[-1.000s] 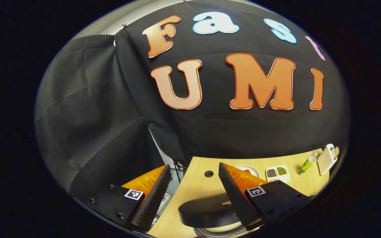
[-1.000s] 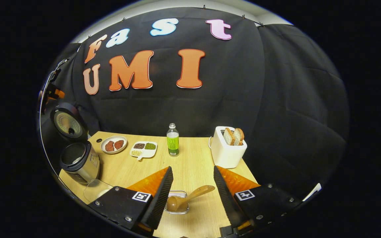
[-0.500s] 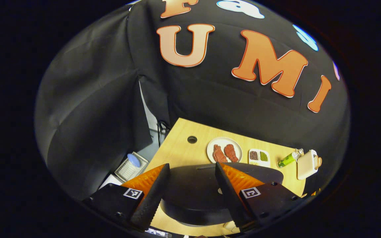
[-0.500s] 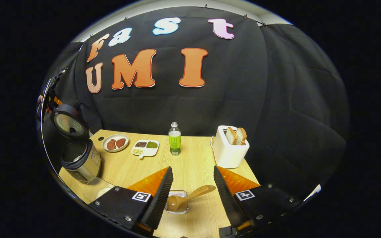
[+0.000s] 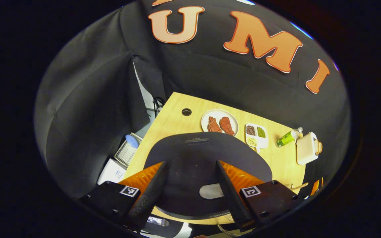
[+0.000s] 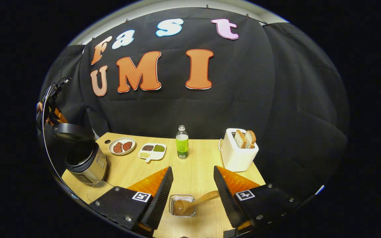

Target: Close the left gripper, press the button to open the rice cooker; take a wooden spoon from the chopstick holder with the right hand, scoop a spoonful of rice and pour it into the rice cooker, then put the wooden spoon back into the chopstick holder.

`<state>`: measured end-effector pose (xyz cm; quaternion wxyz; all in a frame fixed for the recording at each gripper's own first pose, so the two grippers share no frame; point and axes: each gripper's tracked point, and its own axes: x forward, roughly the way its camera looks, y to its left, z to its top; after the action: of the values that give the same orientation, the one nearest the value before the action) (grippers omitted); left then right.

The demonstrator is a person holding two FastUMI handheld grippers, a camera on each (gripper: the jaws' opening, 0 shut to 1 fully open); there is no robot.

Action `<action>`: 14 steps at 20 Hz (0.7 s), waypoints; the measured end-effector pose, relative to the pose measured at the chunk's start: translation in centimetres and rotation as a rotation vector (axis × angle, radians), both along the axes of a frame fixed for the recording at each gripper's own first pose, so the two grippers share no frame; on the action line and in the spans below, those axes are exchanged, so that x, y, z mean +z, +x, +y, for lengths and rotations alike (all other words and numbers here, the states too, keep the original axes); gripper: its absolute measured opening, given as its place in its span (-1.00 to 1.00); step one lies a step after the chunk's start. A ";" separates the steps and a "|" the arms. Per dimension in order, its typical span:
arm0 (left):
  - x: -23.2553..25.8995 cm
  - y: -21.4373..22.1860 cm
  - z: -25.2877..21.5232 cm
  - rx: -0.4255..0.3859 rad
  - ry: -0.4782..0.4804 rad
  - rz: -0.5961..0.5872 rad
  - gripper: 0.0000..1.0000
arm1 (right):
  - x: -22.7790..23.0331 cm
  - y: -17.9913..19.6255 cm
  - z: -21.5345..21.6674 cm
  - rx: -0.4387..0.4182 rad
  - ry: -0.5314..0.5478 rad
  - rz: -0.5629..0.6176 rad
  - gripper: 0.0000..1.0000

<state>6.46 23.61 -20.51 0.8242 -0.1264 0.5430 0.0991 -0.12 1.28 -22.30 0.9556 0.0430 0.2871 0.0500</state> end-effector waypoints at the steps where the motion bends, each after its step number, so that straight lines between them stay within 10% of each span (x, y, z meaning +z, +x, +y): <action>1: -0.3 -0.5 -0.4 -0.001 -0.003 0.015 0.93 | 0.0 0.0 0.1 0.003 0.004 0.001 0.56; 14: -8.2 -6.5 -6.0 -0.045 -0.029 0.339 0.96 | 0.2 0.0 2.2 0.061 0.039 -0.015 0.56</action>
<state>-0.08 17.62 -28.67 0.7210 -0.1078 0.6782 0.0925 -0.07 3.51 -22.13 0.9548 0.0527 0.2799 0.0849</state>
